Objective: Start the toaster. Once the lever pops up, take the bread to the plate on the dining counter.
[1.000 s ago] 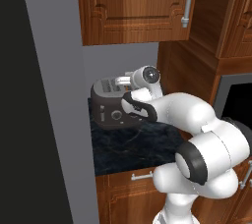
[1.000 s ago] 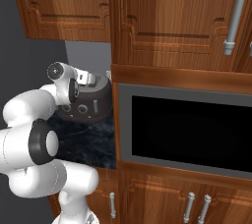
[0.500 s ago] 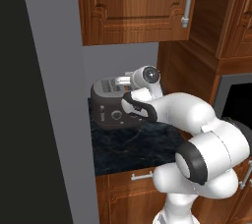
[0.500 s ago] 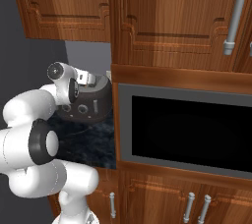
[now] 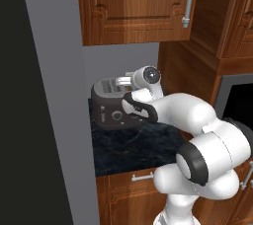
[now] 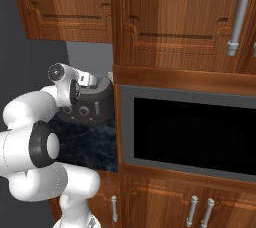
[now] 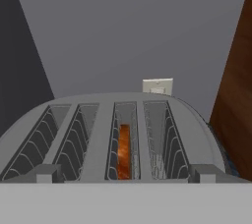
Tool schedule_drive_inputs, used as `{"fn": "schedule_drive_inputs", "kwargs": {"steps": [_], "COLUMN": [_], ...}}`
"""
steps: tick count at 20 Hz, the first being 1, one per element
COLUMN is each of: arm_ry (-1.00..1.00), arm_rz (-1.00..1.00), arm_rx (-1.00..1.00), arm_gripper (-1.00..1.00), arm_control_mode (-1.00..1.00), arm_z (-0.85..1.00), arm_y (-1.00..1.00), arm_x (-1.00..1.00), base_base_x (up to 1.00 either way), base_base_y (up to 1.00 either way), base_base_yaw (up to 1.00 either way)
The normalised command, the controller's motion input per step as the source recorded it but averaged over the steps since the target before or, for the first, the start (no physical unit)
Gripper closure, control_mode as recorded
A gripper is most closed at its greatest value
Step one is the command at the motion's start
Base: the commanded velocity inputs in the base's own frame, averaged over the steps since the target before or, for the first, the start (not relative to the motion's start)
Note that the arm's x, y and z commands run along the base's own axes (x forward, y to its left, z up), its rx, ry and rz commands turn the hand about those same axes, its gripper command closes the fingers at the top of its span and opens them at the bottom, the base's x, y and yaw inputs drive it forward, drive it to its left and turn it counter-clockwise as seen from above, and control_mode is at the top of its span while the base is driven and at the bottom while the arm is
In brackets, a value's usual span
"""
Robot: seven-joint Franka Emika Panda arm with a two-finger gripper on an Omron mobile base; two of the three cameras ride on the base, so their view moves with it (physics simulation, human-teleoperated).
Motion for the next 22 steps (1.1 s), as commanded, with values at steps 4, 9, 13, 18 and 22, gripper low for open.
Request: {"fn": "schedule_drive_inputs", "kwargs": {"steps": [4,9,13,18,22], "arm_ry": [0.00,0.00,0.00,0.00,0.00], "arm_rz": [0.00,0.00,0.00,0.00,0.00], "arm_rx": [0.00,0.00,0.00,0.00,0.00], "arm_gripper": [-1.00,-1.00,-1.00,-1.00,-1.00], "arm_control_mode": [-1.00,-1.00,-1.00,-1.00,-1.00], "arm_z": [0.00,0.00,0.00,0.00,0.00], "arm_y": [0.00,0.00,0.00,0.00,0.00], "arm_x": [0.00,0.00,0.00,0.00,0.00], "base_base_x": [0.00,0.00,0.00,0.00,0.00], "base_base_y": [0.00,0.00,0.00,0.00,0.00], "base_base_yaw": [0.00,0.00,0.00,0.00,0.00]}}
